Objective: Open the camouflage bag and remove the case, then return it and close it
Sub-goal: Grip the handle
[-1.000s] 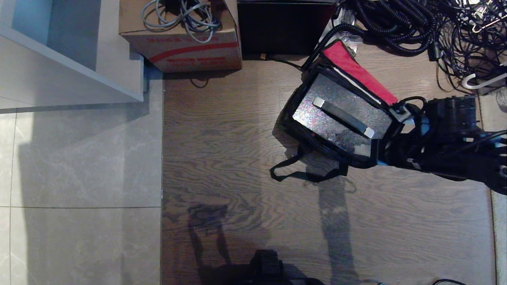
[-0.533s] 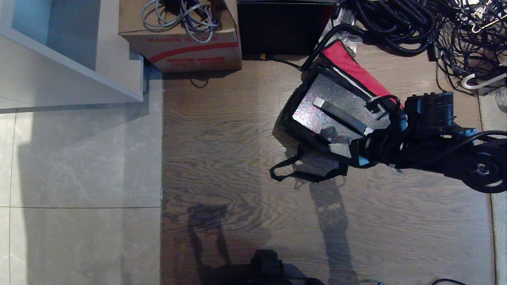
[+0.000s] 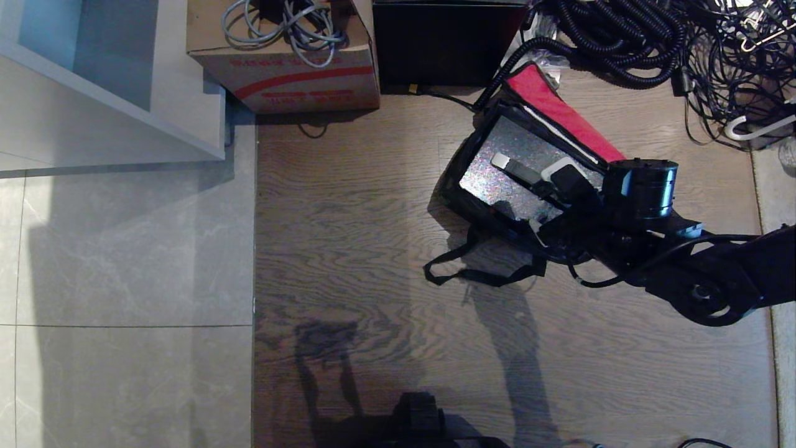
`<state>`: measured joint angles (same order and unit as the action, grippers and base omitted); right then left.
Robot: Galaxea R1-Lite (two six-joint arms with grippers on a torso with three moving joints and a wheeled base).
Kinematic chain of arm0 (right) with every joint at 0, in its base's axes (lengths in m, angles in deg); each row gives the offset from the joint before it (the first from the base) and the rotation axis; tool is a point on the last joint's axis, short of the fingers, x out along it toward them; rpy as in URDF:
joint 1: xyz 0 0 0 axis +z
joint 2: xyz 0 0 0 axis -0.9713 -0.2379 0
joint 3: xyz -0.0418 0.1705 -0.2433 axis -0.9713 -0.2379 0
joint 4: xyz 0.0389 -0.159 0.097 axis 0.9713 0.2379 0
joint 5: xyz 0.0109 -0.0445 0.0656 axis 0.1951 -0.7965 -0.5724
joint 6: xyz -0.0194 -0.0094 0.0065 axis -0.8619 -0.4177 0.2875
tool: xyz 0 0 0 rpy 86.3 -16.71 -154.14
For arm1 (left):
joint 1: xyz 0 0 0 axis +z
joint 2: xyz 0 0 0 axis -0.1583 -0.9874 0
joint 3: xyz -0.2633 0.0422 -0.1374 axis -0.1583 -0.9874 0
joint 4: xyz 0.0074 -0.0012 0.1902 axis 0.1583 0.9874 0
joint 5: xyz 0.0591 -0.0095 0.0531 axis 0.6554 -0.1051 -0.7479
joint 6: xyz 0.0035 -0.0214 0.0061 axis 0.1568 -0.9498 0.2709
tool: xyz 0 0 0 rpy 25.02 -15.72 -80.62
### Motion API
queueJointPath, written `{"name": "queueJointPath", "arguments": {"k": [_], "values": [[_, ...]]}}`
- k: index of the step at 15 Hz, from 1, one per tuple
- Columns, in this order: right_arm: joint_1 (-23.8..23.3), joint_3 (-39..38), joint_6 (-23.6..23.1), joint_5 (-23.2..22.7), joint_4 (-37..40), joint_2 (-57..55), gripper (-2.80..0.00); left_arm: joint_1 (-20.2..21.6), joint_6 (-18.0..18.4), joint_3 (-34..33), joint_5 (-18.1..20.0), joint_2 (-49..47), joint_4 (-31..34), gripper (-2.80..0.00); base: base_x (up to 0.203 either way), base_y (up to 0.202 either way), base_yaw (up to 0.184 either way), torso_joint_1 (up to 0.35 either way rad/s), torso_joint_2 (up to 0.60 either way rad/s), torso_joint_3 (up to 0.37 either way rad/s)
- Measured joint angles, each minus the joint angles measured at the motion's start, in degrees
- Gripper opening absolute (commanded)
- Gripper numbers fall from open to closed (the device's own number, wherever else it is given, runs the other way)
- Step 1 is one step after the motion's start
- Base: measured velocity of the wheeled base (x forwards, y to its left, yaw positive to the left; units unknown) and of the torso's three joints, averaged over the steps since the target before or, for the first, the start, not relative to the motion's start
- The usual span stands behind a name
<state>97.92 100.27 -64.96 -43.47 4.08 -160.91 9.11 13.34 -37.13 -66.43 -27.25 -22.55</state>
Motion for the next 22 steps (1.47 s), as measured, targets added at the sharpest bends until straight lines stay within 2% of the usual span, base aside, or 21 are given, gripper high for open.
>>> {"name": "queueJointPath", "arguments": {"k": [3,5,10,12,15,17,22], "values": [[2.71,0.0,-1.65,1.78,-2.8,-1.35,0.0,0.0,-0.02,0.0,0.02,0.0,0.0,-2.8,0.0,0.0,0.0,0.0,0.0,0.0],[3.01,0.22,-6.39,2.35,-6.68,-2.28,0.0,0.0,0.0,0.0,0.02,0.0,0.0,-2.8,0.0,0.0,0.0,0.0,0.0,0.0],[2.91,0.44,-18.8,7.56,-21.7,-7.75,0.0,0.0,-0.05,0.0,0.0,0.0,0.02,-2.8,0.0,0.0,0.0,0.0,0.0,0.0],[2.5,1.82,-20.96,8.02,-25.21,-9.82,0.0,0.0,-0.02,0.0,0.02,0.0,0.02,-2.8,0.0,0.0,0.0,0.0,0.0,0.0],[2.32,4.41,-21.64,11.82,-28.01,-13.36,0.0,0.0,-0.02,0.0,0.02,0.0,0.02,-2.8,0.0,0.0,0.0,0.0,0.0,0.0],[1.86,7.11,-22.28,12.42,-29.92,-15.62,0.0,0.0,-0.02,0.0,0.0,0.0,0.02,-2.8,0.0,0.0,0.0,0.0,0.0,0.0],[-3.16,12.03,-29.84,12.12,-35.24,-19.98,0.0,0.0,0.0,0.0,0.0,0.0,0.0,-2.8,0.0,0.0,0.0,0.001,0.0,0.006]]}}
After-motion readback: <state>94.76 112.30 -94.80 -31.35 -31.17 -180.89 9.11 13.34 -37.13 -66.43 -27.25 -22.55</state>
